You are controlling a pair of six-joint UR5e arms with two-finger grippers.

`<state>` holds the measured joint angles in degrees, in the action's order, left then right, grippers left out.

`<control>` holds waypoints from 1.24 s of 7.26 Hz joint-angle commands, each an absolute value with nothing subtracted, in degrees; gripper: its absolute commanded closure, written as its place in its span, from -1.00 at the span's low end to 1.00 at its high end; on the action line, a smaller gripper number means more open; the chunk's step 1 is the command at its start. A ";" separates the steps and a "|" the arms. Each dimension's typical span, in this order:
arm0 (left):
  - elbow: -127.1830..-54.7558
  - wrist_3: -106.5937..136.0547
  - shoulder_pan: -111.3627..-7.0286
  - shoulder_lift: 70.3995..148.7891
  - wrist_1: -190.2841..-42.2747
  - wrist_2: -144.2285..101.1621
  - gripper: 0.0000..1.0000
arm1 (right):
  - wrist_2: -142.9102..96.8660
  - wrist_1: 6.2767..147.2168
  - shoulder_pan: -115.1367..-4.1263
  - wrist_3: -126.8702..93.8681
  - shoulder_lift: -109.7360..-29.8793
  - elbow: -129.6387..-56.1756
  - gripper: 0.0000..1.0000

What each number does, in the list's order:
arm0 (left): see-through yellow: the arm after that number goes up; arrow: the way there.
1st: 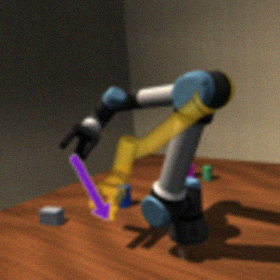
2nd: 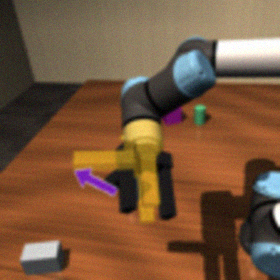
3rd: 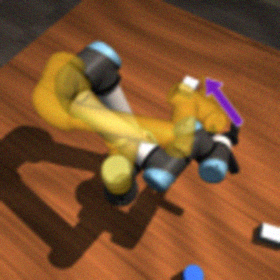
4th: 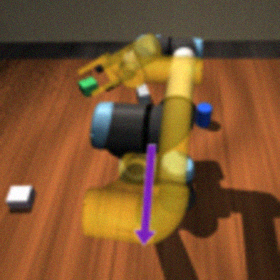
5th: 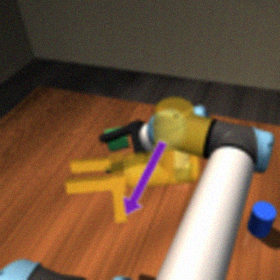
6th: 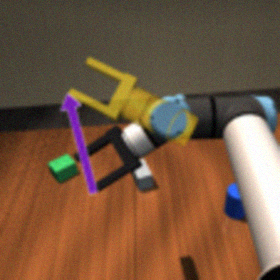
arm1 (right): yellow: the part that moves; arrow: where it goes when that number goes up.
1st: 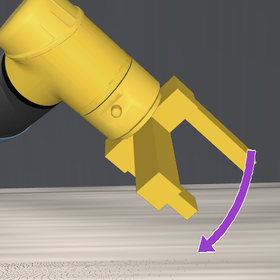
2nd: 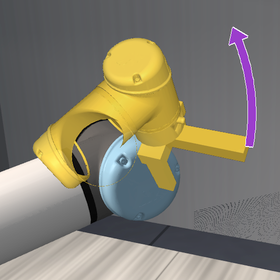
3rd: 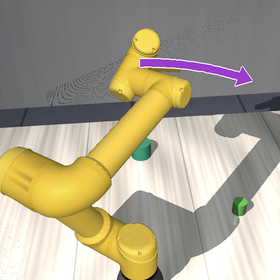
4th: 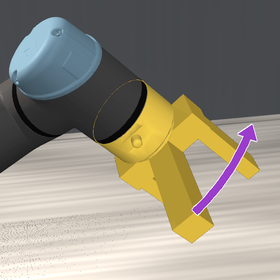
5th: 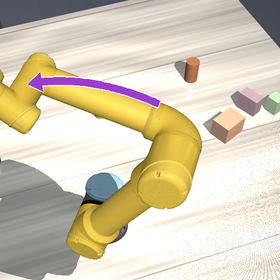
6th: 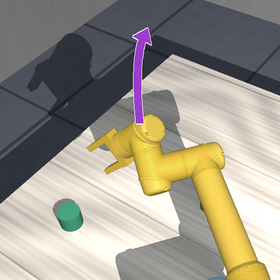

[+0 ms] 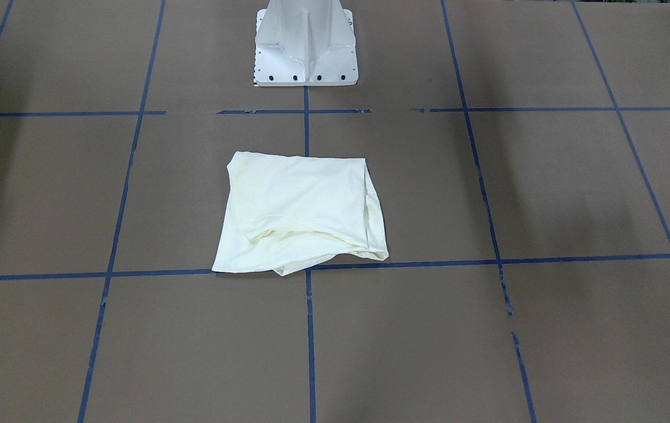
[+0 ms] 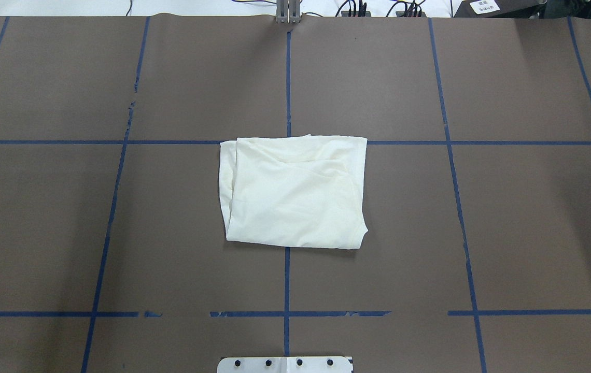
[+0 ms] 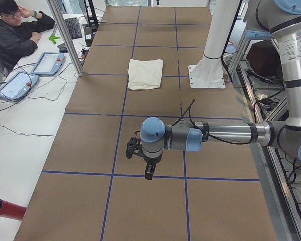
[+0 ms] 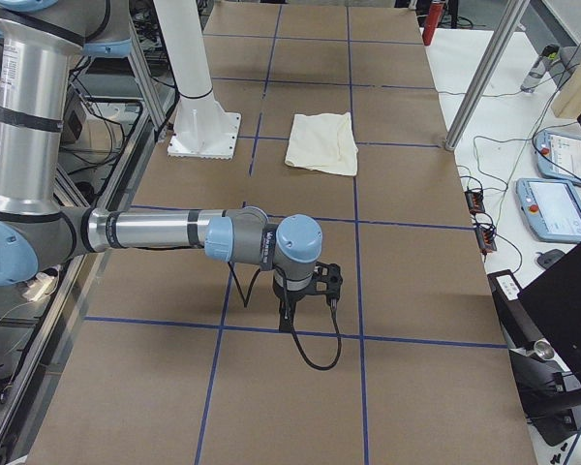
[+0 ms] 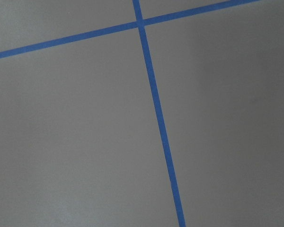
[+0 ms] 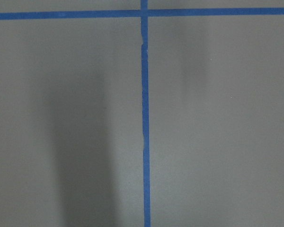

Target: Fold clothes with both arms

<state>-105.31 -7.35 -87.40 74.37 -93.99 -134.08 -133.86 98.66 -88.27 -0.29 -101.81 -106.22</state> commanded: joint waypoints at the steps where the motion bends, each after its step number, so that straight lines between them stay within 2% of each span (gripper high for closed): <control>1: -105.21 -7.38 -87.45 74.27 -93.87 -134.21 -1.00 | -133.59 98.61 -87.36 -1.76 -102.13 -106.88 -1.00; 9: -105.82 -7.29 -87.80 74.18 -94.22 -133.42 -1.00 | -133.16 98.61 -87.19 -1.67 -101.87 -108.28 -1.00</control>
